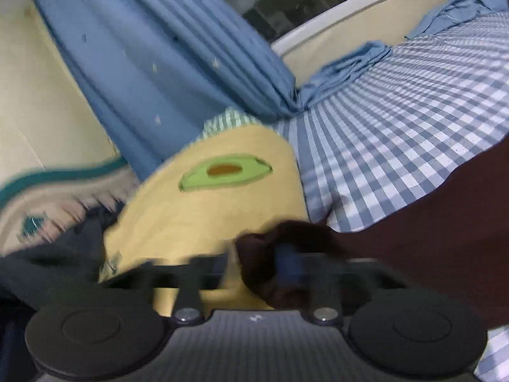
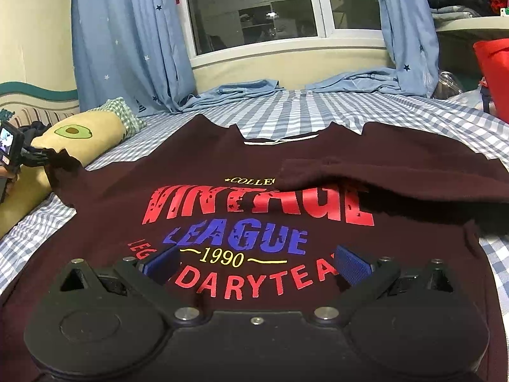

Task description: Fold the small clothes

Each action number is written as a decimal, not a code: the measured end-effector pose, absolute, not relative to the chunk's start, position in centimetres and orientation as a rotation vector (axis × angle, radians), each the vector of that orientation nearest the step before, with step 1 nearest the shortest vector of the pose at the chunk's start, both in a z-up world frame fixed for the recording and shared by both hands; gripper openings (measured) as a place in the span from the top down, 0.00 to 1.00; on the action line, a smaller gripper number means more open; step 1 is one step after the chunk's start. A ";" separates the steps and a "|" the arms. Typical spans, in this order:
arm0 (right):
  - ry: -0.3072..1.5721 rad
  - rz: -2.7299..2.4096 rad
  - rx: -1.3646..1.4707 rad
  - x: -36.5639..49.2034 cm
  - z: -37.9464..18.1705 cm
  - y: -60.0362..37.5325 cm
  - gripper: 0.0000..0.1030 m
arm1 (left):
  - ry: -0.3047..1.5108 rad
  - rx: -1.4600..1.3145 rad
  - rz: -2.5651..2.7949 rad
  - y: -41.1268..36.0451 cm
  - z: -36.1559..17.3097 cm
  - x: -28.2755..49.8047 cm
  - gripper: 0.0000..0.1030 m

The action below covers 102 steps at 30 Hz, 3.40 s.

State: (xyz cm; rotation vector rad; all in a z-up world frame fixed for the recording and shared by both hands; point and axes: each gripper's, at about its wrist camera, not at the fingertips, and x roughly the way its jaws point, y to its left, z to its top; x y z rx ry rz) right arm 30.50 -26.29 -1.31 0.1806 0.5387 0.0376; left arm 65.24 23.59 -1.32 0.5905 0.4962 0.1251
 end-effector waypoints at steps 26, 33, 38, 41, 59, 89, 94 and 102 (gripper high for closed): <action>0.548 0.082 0.381 28.3 -1.4 -28.1 0.01 | 0.152 -0.002 0.183 22.0 16.0 54.7 0.91; 0.524 0.073 0.396 27.0 -0.7 -29.8 0.01 | 0.042 0.117 -0.038 11.6 18.2 50.6 0.91; 0.511 0.045 0.425 25.8 -0.7 -31.4 0.01 | 0.011 0.108 -0.143 3.5 17.7 48.4 0.91; 0.509 0.030 0.442 25.3 -0.8 -32.3 0.01 | 0.024 0.074 -0.201 -1.2 16.0 47.2 0.91; 0.468 -0.027 0.553 25.7 -0.7 -35.4 0.01 | 0.535 0.139 -0.568 -13.5 -4.6 42.1 0.37; 0.649 0.050 0.236 41.9 -2.4 -23.0 1.00 | 0.769 -0.195 -0.122 12.7 -6.3 53.4 0.95; 0.652 0.046 0.190 41.8 -3.0 -22.7 0.98 | 0.722 0.025 -0.026 9.3 -7.2 52.9 0.92; 0.568 0.075 0.235 38.4 0.3 -27.3 0.20 | 0.671 0.002 0.027 10.6 -4.7 51.4 0.30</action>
